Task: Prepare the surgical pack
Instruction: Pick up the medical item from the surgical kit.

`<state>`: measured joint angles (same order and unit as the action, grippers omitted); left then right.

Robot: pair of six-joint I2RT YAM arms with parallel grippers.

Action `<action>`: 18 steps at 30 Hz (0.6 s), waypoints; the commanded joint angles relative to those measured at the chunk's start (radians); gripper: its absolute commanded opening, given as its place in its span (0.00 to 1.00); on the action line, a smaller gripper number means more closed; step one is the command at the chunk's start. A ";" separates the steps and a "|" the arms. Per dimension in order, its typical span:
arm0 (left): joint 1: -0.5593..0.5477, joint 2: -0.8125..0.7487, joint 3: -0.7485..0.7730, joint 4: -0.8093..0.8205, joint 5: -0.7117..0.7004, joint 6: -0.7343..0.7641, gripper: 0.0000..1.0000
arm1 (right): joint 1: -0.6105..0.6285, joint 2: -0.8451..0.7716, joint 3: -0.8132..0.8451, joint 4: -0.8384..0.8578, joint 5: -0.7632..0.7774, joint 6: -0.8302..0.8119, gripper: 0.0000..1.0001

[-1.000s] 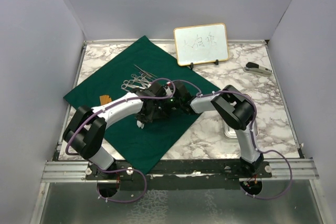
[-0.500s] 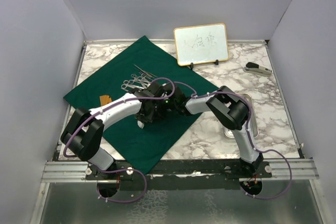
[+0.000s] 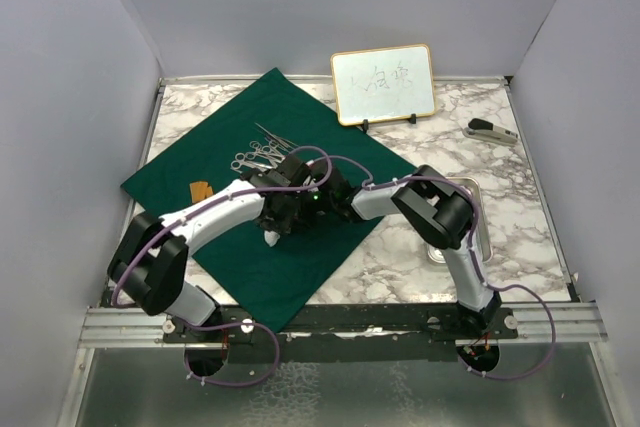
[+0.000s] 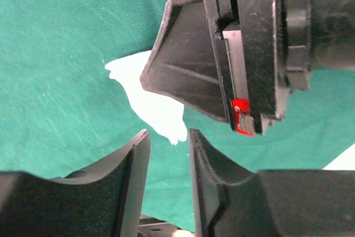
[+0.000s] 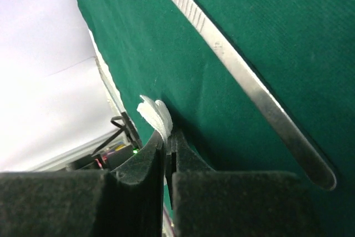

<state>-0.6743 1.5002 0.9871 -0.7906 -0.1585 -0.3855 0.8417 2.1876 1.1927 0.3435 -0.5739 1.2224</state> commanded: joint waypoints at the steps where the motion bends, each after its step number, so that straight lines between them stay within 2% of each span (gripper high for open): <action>1: 0.010 -0.139 0.088 -0.031 0.065 0.028 0.49 | 0.005 -0.111 -0.025 -0.053 0.066 -0.216 0.01; 4: 0.053 -0.229 0.166 -0.034 0.098 0.055 0.61 | 0.000 -0.207 -0.077 -0.059 0.051 -0.403 0.01; 6: 0.094 -0.277 0.215 -0.014 0.111 0.075 0.64 | -0.009 -0.279 -0.102 -0.108 0.043 -0.533 0.01; 9: 0.142 -0.342 0.254 0.063 0.088 0.103 0.68 | -0.021 -0.403 -0.170 -0.144 -0.004 -0.822 0.01; 12: 0.183 -0.390 0.255 0.174 0.028 0.107 0.71 | -0.021 -0.546 -0.226 -0.262 0.127 -1.040 0.01; 15: 0.206 -0.419 0.229 0.286 -0.023 0.119 0.73 | -0.021 -0.690 -0.285 -0.358 0.336 -1.216 0.01; 18: 0.220 -0.429 0.195 0.392 -0.057 0.132 0.73 | -0.027 -0.809 -0.346 -0.345 0.582 -1.201 0.01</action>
<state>-0.4732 1.0828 1.2259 -0.5797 -0.1425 -0.2886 0.8246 1.5093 0.9188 0.0875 -0.3538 0.2218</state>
